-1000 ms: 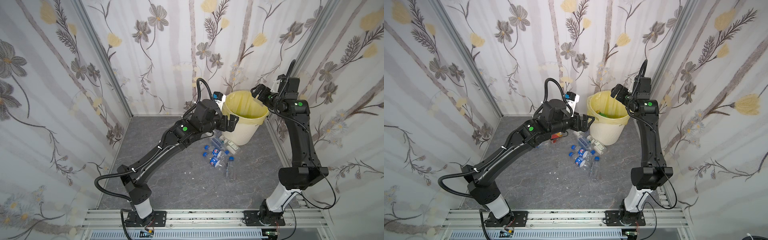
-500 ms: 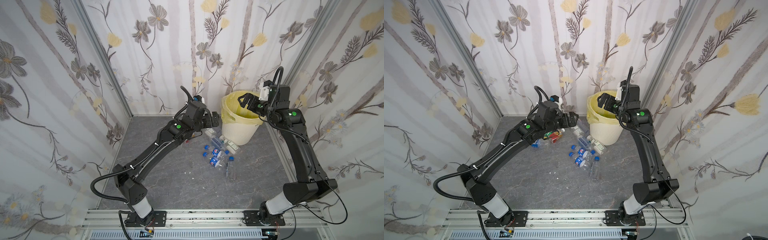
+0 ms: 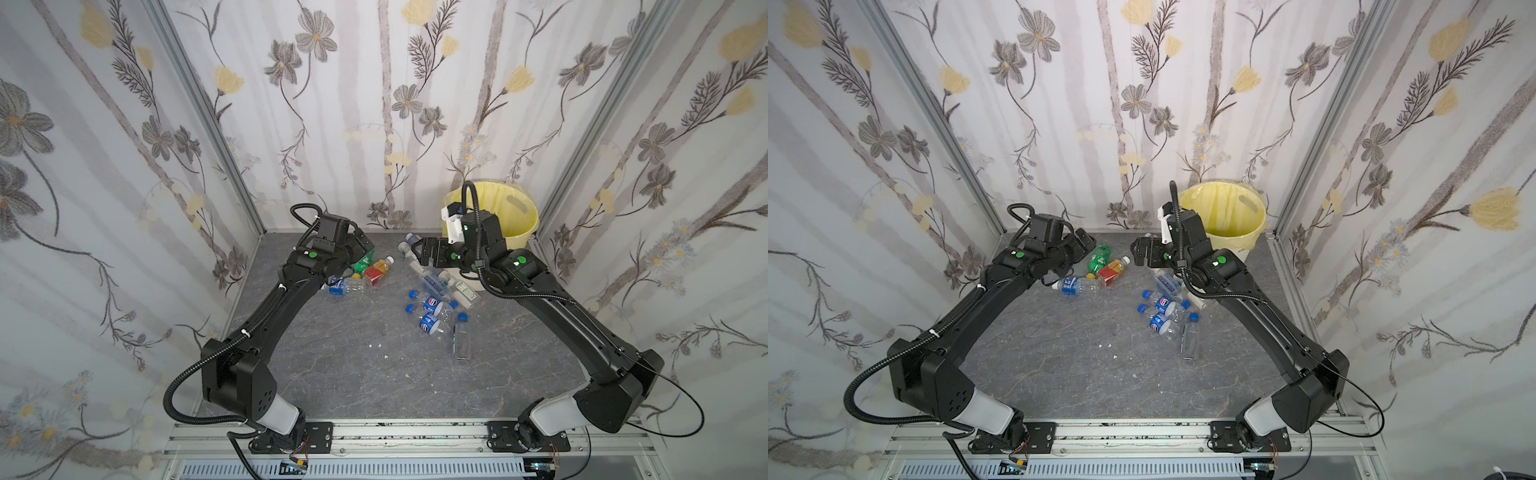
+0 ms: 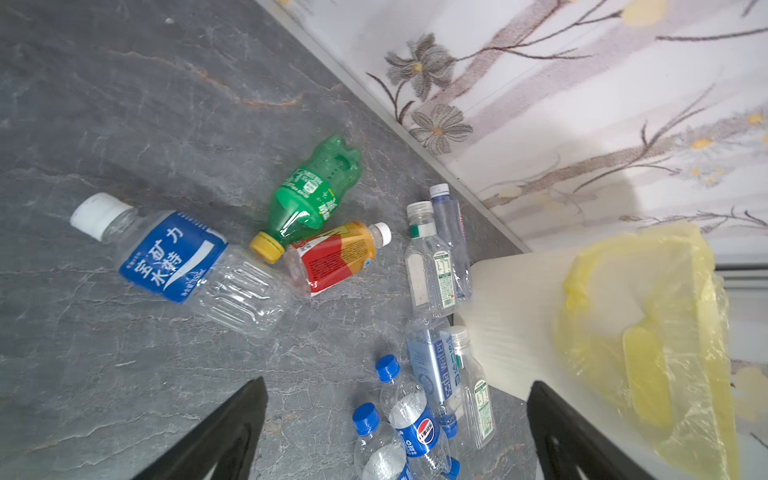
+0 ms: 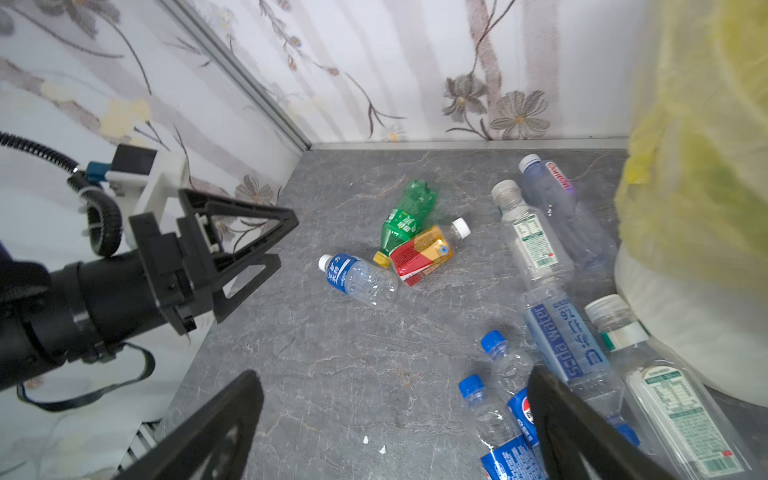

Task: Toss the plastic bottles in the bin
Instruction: 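Move both grippers back over the bottles near the robot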

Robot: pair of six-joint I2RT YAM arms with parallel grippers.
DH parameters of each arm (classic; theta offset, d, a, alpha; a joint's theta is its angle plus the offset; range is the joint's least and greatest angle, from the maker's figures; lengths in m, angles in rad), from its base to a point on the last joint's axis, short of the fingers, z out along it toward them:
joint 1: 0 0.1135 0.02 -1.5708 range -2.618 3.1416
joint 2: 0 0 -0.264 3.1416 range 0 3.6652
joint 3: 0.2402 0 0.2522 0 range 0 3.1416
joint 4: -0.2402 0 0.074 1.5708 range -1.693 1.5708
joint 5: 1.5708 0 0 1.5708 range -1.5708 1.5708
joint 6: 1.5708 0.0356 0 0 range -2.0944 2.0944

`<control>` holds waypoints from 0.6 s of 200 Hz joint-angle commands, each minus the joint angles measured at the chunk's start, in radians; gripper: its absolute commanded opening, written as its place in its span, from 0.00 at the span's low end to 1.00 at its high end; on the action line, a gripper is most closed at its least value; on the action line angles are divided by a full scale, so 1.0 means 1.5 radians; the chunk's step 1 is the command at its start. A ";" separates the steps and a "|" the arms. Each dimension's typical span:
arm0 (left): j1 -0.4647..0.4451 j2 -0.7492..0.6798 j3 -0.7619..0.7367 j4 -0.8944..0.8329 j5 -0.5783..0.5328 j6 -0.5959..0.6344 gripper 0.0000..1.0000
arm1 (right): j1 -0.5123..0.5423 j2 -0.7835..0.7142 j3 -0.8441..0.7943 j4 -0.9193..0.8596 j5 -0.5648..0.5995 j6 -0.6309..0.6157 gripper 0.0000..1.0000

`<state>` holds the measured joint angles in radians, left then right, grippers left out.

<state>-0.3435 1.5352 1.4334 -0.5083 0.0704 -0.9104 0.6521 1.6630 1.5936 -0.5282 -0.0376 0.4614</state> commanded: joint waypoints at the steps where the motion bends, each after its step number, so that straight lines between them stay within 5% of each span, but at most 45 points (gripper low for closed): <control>1: 0.040 -0.001 -0.036 0.005 0.033 -0.071 1.00 | 0.035 0.034 0.001 0.023 0.049 -0.017 1.00; 120: 0.163 0.165 -0.057 0.023 0.124 -0.115 1.00 | 0.138 0.234 0.151 -0.033 0.080 -0.039 1.00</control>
<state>-0.1078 1.7477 1.3296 -0.5011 0.2352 -1.0321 0.8532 1.9747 1.7679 -0.5503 0.0597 0.4194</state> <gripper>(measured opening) 0.997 0.995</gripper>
